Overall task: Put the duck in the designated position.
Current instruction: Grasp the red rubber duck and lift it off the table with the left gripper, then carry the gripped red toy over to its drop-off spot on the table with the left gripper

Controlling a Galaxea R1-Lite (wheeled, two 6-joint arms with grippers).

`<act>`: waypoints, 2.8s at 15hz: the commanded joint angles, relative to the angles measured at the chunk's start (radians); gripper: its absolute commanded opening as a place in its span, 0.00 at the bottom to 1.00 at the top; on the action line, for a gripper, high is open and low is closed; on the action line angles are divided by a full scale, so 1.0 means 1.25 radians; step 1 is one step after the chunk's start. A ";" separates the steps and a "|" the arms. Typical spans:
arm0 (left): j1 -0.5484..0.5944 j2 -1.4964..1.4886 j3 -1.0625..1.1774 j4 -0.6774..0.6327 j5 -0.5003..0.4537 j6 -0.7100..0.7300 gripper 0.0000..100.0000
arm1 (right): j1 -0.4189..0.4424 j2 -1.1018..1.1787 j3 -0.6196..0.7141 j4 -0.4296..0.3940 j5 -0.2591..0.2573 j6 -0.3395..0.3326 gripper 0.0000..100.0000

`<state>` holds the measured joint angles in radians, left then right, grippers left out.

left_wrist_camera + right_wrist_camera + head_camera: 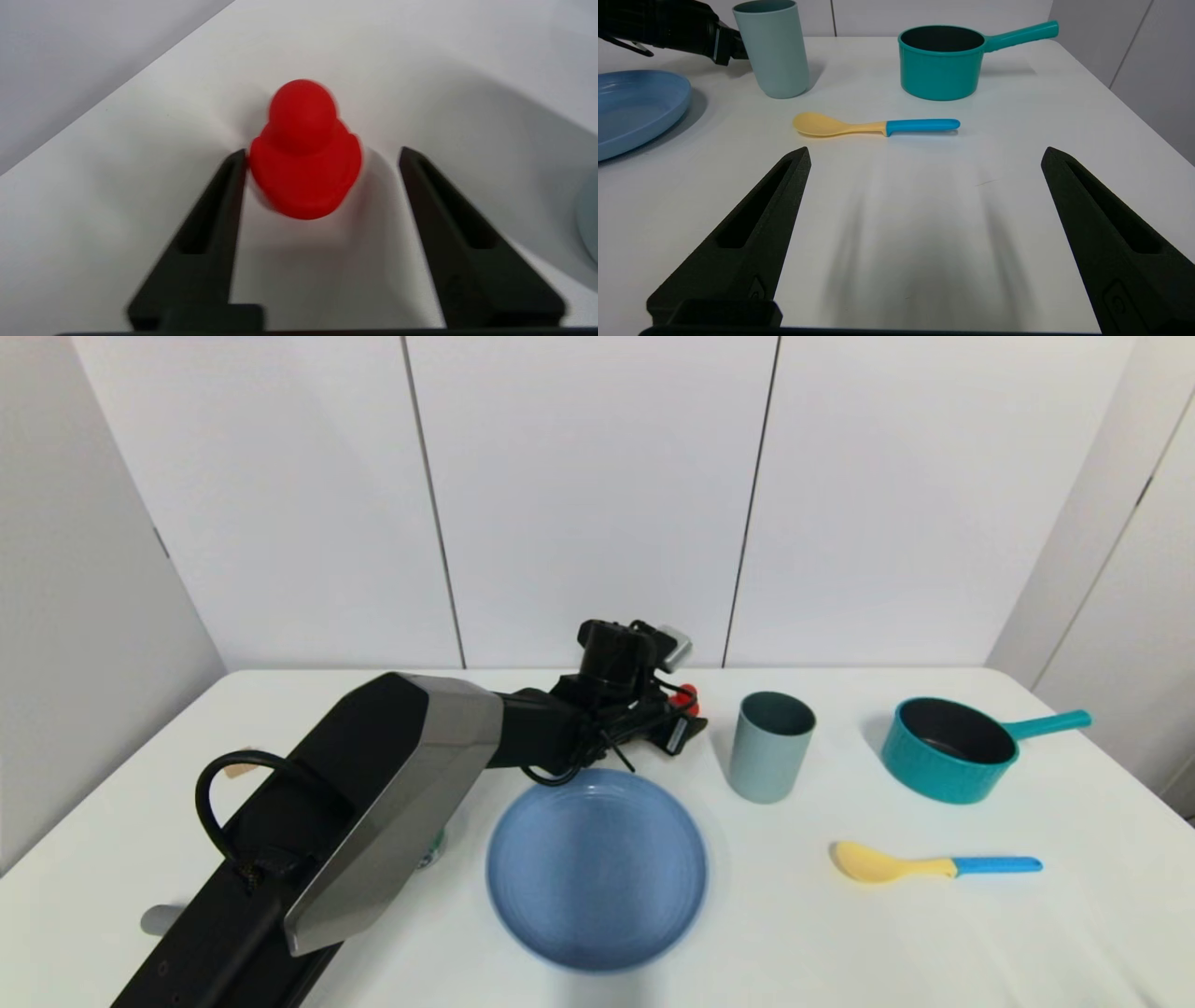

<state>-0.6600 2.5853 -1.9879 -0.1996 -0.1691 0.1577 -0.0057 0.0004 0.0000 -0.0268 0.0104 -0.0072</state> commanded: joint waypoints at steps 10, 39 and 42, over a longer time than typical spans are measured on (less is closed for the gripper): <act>-0.043 -0.340 0.012 0.287 0.009 0.040 0.00 | 0.001 0.000 0.007 -0.001 0.000 0.000 1.00; 0.280 -1.085 0.584 0.733 -0.451 0.220 0.00 | 0.000 0.000 0.007 0.001 0.000 0.000 1.00; 0.280 -1.082 0.731 0.557 -0.473 0.233 0.00 | 0.000 0.000 0.007 -0.001 0.000 0.000 1.00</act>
<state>-0.3098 1.2368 -1.2117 0.6653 -0.7466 0.4406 -0.0051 0.0004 0.0000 -0.0264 0.0104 -0.0072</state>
